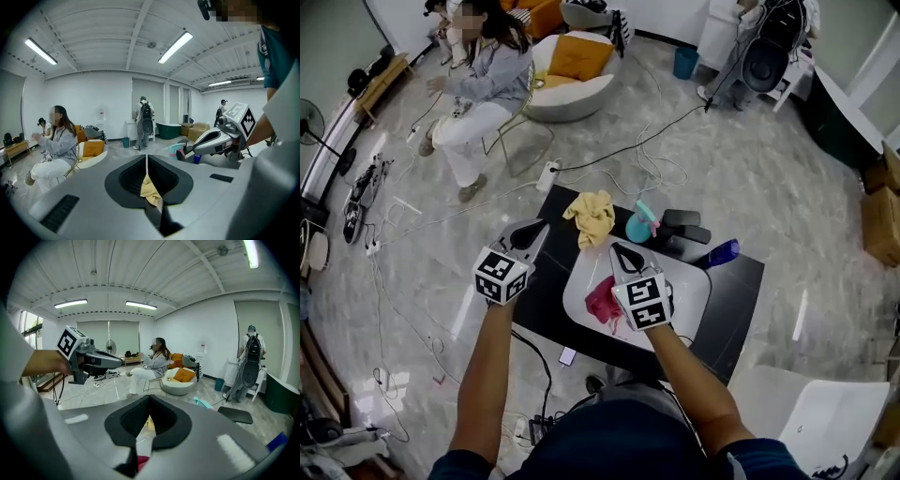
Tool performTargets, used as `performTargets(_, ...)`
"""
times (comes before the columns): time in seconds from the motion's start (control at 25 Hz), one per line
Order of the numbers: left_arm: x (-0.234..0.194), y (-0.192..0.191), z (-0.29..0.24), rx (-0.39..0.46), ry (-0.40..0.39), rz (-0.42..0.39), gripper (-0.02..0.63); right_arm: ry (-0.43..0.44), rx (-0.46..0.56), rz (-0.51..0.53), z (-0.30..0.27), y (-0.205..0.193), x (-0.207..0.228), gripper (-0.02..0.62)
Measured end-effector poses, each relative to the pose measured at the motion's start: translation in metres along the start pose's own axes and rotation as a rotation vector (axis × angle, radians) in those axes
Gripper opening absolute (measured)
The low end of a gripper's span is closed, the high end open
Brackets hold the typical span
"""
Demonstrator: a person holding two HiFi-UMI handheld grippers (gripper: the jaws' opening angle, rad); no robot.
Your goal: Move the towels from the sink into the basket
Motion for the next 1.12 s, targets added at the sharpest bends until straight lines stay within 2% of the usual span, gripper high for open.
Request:
performTargets(0.24, -0.035, -0.033, -0.075, -0.113, -0.03, 0.022, 0.013, 0.01, -0.064, -0.037, -0.061, -0.025, 0.02, 0.015)
performTargets(0.32, -0.046, -0.045, -0.102, -0.156, -0.038, 0.035, 0.042, 0.019, -0.093, -0.052, -0.083, -0.035, 0.029, 0.018)
performTargets(0.4, -0.054, -0.059, -0.125, -0.191, -0.042, 0.043, 0.057, 0.031, -0.12, -0.07, -0.102, -0.047, 0.036, 0.063)
performTargets(0.56, -0.065, -0.089, -0.166, -0.258, -0.031, 0.032, 0.099, 0.037, -0.169, -0.098, -0.134, -0.075, 0.045, 0.088)
performTargets(0.8, -0.081, -0.121, -0.206, -0.34, -0.011, -0.004, 0.153, 0.056, -0.222, -0.105, -0.172, -0.106, 0.047, 0.157)
performTargets(1.12, -0.085, -0.149, -0.238, -0.408, -0.012, -0.06, 0.172, 0.057, -0.268, -0.065, -0.208, -0.134, 0.045, 0.173)
Point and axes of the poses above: the fingertips, and each gripper's own axes: z backward along the fingers, x to its right, y out of its top, the point moved 6 cm from there along z, backward along the fingers, and after that the axes turned 6 degrees about -x, right-handed, at the moved point
